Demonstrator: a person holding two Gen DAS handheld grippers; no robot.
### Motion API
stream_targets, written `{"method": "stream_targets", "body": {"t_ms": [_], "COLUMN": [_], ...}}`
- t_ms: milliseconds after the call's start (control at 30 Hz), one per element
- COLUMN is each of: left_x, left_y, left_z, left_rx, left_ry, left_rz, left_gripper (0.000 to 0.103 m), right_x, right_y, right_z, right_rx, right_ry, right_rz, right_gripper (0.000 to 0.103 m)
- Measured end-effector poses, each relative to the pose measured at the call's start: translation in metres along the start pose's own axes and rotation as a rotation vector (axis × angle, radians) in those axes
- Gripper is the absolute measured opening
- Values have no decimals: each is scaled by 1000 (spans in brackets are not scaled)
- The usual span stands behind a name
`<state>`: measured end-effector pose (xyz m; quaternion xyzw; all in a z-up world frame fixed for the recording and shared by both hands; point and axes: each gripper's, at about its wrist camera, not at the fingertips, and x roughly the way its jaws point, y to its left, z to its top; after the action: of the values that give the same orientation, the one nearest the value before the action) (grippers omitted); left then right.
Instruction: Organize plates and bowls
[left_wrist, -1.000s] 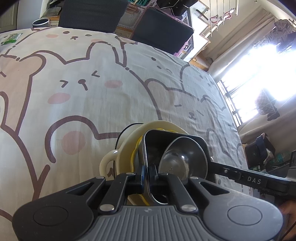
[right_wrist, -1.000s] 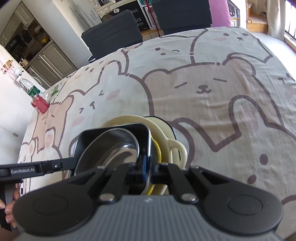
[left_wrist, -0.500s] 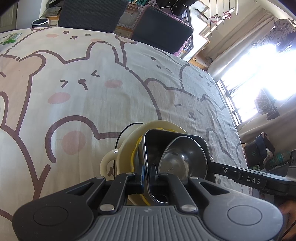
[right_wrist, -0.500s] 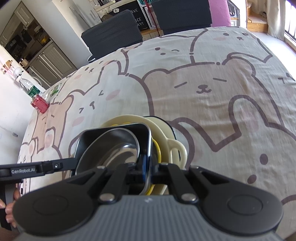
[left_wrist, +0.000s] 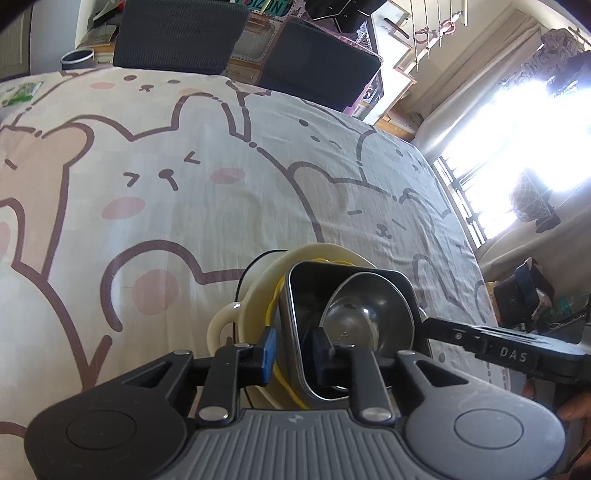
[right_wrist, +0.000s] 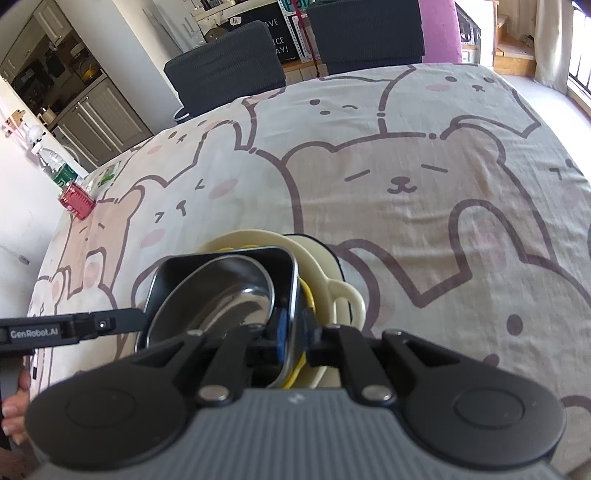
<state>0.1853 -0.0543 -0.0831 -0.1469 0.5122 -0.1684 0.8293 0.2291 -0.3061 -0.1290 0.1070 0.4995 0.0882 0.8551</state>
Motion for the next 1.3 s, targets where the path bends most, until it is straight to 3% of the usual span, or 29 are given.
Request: {"method": "stream_targets", "body": {"t_ms": [167, 400, 600, 767, 933, 1300], "left_x": [-9, -27, -42, -58, -80, -125], "left_y": [2, -6, -16, -28, -38, -52], "left_z": [1, 4, 1, -9, -23, -57], "left_rx": [5, 1, 5, 31, 69, 103], "left_ry": [-16, -83, -130, -175, -222, -348], "left_rz": [23, 42, 44, 44, 58, 55], "left_gripper": [42, 80, 97, 103, 103, 103], "right_x": [-7, -19, -43, -63, -86, -133], "right_y": [-2, 2, 5, 5, 8, 17], "right_z": [-1, 0, -1, -5, -15, -47], "right_rx": [-14, -48, -68, -53, -75, -116], "right_ry": [-26, -58, -122, -182, -271, -407], "right_rz": [-21, -48, -67, -67, -84, -96], "right_gripper": [28, 54, 68, 78, 95, 102]}}
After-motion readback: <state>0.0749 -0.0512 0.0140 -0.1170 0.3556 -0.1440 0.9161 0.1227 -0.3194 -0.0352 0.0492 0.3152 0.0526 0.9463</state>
